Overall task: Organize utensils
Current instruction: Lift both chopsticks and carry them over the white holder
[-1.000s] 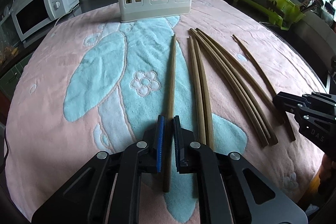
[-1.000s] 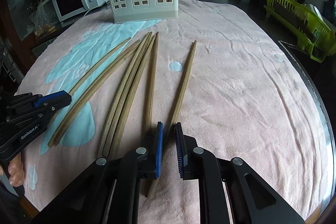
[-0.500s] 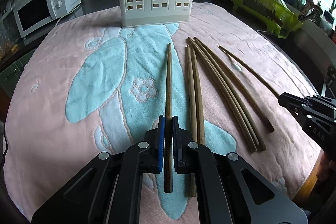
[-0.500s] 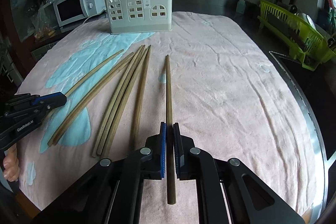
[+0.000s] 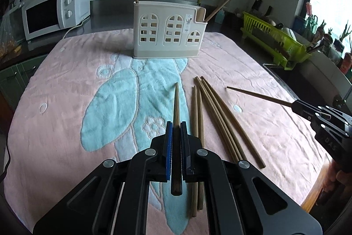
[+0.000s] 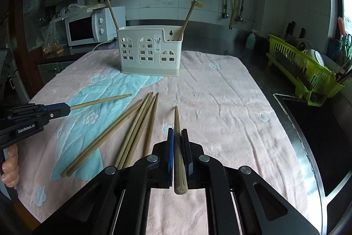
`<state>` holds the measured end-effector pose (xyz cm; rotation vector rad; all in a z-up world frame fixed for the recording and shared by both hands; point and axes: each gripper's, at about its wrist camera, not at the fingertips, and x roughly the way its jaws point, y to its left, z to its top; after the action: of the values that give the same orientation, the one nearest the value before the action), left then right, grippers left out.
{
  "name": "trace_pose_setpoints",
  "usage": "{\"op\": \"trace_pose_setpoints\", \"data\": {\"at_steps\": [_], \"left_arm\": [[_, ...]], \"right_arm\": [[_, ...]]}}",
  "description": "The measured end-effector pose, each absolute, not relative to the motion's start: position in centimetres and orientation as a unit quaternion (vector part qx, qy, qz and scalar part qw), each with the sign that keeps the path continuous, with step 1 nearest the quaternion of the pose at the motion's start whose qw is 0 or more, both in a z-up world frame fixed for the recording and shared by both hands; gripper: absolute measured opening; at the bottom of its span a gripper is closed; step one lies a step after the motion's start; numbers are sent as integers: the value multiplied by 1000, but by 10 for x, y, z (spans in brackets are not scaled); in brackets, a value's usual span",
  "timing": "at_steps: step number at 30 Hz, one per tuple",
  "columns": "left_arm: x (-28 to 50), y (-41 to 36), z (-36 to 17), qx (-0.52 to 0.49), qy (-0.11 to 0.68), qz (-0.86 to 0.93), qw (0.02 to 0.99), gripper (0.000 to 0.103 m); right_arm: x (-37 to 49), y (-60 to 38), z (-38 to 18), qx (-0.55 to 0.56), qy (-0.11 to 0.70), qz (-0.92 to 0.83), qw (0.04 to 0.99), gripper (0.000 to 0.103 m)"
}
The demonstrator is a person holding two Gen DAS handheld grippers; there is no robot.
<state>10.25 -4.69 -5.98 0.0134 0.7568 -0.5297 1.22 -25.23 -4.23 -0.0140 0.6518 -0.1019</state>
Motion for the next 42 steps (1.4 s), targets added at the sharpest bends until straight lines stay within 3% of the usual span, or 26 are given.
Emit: {"op": "trace_pose_setpoints", "data": {"at_steps": [15, 29, 42], "left_arm": [[139, -42, -16, -43, 332, -258, 907, 5], [184, -59, 59, -24, 293, -259, 920, 5], [241, -80, 165, -19, 168, -214, 962, 5]], "right_arm": [[55, -264, -1, 4, 287, 1, 958, 7], [110, -291, 102, -3, 271, 91, 958, 7], [179, -300, 140, -42, 278, 89, 956, 7]]}}
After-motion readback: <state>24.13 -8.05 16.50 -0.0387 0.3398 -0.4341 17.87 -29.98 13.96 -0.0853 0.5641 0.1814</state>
